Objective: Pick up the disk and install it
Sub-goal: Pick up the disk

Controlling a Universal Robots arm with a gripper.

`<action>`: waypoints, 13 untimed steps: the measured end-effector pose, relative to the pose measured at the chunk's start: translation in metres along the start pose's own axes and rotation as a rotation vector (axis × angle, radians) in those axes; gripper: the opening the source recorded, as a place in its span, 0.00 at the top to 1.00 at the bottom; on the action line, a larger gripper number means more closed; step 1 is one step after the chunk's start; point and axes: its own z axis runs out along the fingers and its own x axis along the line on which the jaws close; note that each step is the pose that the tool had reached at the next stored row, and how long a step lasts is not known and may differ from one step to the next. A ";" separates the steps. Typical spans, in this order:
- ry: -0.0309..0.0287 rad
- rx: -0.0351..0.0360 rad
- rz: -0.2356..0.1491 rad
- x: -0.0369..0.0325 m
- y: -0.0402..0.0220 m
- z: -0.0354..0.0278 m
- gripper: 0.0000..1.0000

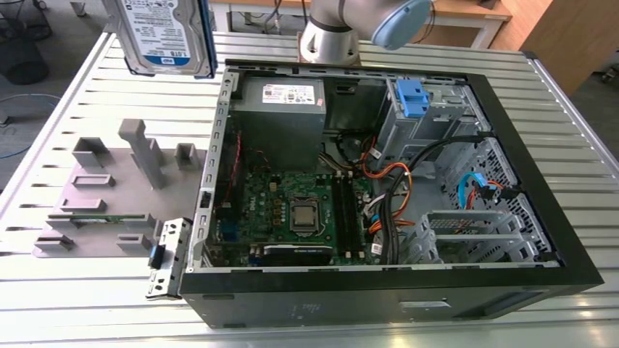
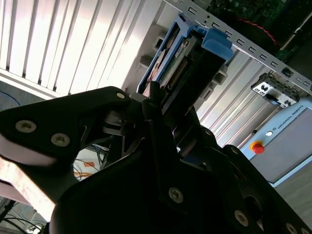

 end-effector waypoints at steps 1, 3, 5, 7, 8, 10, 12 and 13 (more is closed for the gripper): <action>0.0000 0.0000 0.000 -0.0001 -0.0019 -0.0001 0.65; 0.0001 -0.0001 0.000 -0.0002 -0.0059 -0.0003 0.65; 0.0000 0.0000 0.000 -0.0004 -0.0097 -0.0004 0.65; 0.0001 0.0000 0.000 -0.0005 -0.0138 -0.0006 0.65; 0.0001 -0.0001 0.000 -0.0006 -0.0158 -0.0007 0.65; 0.0000 0.0000 0.000 -0.0007 -0.0197 -0.0009 0.65; 0.0000 0.0000 0.000 -0.0009 -0.0236 -0.0010 0.65; 0.0000 0.0000 0.000 -0.0010 -0.0258 -0.0011 0.65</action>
